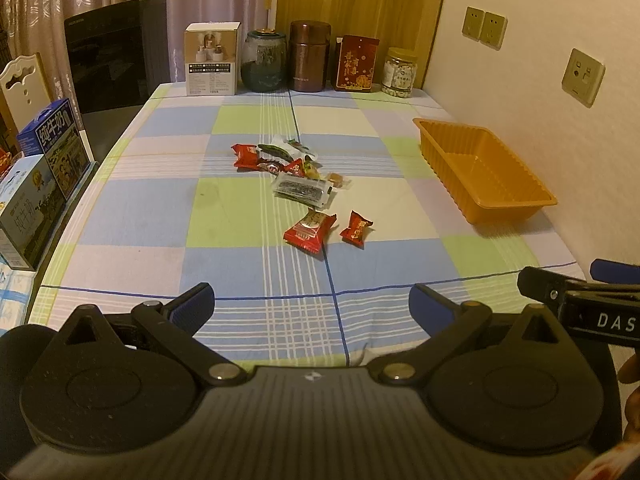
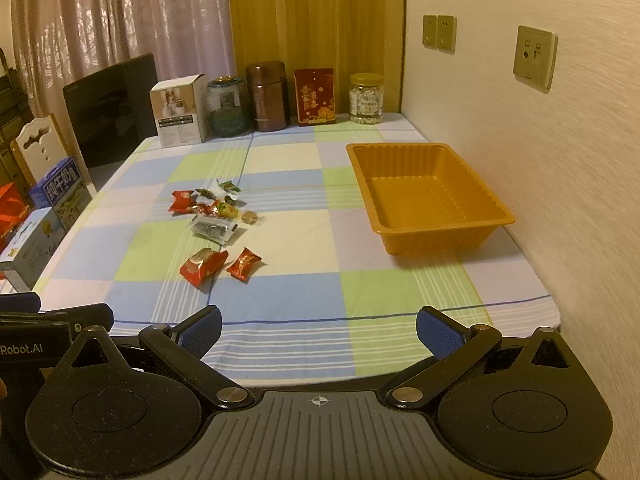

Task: Organize snacks

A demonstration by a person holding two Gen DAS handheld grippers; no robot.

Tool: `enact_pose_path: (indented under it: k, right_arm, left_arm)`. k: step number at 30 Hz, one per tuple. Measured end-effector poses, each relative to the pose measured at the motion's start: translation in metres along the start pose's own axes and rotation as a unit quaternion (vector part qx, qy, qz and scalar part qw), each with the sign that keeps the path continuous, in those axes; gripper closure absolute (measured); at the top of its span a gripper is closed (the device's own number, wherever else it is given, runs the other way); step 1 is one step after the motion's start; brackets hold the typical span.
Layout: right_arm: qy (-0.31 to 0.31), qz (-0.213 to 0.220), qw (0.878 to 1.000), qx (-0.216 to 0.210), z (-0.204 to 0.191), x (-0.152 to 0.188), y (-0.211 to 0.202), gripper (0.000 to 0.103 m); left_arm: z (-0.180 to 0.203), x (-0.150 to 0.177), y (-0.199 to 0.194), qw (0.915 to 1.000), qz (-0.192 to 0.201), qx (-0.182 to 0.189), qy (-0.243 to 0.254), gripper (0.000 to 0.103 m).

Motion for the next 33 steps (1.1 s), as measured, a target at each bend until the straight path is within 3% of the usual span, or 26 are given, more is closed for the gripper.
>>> enact_pose_path:
  k: [33]
  right_arm:
    - [0.000, 0.000, 1.000, 0.001, 0.0000, 0.0006, 0.0003, 0.000]
  left_arm:
    - [0.0011, 0.0012, -0.0005, 1.0000, 0.002, 0.003, -0.001, 0.000]
Point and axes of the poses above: each gripper's, at about its wrist camera, not at the fingertips, and y roughly the way its jaws point, z to its right, x to its underside, the point moved 2 cm from there along y, roughly the way its jaws point, and after that the axes turned 12 degrees about -z, right-handed, at the moved point
